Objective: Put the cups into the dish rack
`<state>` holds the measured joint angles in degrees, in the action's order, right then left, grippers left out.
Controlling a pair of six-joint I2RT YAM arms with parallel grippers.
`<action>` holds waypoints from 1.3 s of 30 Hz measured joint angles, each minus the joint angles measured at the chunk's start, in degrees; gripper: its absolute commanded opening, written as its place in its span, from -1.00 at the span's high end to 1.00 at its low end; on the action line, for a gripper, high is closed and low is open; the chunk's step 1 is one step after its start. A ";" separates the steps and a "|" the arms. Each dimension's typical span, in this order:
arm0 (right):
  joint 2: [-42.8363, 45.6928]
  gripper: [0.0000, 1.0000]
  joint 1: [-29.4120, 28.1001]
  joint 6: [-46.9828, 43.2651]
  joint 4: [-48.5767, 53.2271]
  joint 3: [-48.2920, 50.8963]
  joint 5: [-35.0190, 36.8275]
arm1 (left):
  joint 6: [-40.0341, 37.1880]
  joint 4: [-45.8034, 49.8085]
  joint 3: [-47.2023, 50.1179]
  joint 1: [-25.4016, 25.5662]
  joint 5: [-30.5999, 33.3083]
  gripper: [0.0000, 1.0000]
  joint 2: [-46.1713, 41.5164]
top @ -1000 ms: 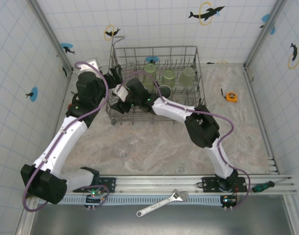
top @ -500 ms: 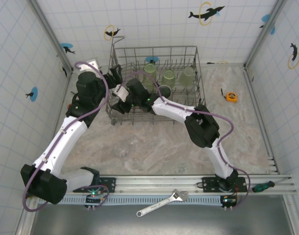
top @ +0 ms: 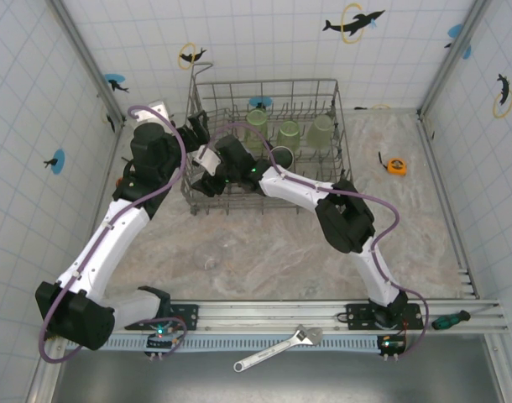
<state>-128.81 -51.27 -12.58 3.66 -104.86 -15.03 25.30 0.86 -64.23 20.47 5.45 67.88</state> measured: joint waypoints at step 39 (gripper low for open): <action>3.69 -0.99 -0.31 8.26 -1.05 2.93 1.70 | -0.02 0.00 0.00 -0.33 1.27 -0.95 0.00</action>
<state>-125.12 -51.57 -4.32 2.61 -101.93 -13.32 25.28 0.86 -64.23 20.14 6.72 67.88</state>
